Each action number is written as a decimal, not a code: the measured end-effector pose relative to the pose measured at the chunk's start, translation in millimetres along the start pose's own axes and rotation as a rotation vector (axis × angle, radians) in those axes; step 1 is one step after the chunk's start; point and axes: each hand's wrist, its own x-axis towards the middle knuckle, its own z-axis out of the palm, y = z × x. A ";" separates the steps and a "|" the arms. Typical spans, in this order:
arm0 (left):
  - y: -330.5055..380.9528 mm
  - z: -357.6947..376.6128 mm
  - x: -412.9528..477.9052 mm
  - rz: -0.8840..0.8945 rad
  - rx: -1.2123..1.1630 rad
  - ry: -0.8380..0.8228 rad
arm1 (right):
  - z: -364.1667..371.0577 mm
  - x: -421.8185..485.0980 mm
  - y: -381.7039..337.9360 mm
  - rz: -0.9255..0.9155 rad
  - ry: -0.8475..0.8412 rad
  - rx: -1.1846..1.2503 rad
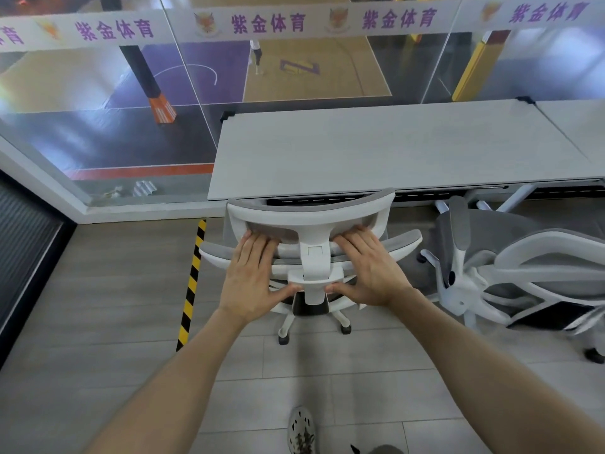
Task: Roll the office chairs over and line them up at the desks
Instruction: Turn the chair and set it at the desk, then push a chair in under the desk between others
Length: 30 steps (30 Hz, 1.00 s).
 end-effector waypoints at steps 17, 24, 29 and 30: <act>153.7 -17.2 -67.2 -0.410 0.084 -0.006 | -53.3 -246.6 112.2 0.406 -0.328 0.190; 324.5 38.9 -16.0 -0.235 0.024 -0.374 | -121.4 -385.6 221.4 0.698 -0.316 0.168; 436.4 60.1 76.2 0.002 0.008 -0.367 | -167.4 -415.3 285.9 0.786 -0.202 0.131; 456.6 67.2 94.2 0.055 0.017 -0.350 | -174.5 -420.4 298.4 0.802 -0.185 0.114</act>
